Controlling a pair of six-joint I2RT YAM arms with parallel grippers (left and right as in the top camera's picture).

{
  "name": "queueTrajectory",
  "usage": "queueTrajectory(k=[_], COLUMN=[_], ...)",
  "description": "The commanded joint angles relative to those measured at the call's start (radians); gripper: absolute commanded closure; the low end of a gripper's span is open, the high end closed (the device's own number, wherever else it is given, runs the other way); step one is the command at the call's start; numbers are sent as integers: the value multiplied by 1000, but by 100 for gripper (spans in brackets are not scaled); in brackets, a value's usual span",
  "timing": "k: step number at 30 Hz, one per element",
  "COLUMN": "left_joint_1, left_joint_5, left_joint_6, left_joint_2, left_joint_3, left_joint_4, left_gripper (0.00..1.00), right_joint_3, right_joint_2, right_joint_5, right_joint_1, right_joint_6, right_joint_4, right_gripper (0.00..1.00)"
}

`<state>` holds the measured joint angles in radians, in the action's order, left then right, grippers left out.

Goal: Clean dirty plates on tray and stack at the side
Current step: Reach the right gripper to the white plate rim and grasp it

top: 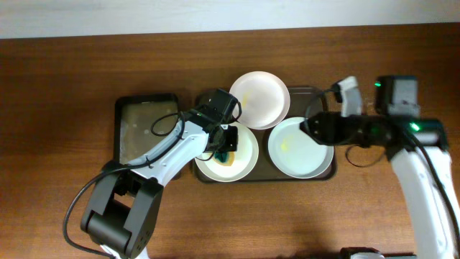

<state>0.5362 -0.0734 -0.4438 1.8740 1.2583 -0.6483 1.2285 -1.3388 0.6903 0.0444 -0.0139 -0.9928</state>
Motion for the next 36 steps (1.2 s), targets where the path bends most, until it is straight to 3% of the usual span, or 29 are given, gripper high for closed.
queueTrajectory(k=[1, 9, 14, 24, 30, 36], left_joint_1=[-2, -2, -2, -2, -2, -2], left_joint_5=[4, 4, 4, 4, 4, 3], left_joint_6=[-16, -16, -16, -16, -16, -16], left_joint_2=[3, 3, 3, 3, 3, 3], left_joint_3=[1, 1, 1, 1, 1, 1], left_joint_4=[5, -1, -2, -3, -3, -3], left_gripper=[100, 100, 100, 100, 100, 100], right_joint_3=[17, 17, 17, 16, 15, 11], right_joint_2=[-118, -385, -502, -569, -588, -620], right_joint_5=[-33, -298, -307, -337, -337, -408], right_joint_1=[-101, -297, -360, -401, -411, -452], right_joint_6=[13, -215, -232, -265, -266, -328], right_joint_4=[29, 203, 292, 347, 347, 357], right_gripper=[48, 48, 48, 48, 57, 58])
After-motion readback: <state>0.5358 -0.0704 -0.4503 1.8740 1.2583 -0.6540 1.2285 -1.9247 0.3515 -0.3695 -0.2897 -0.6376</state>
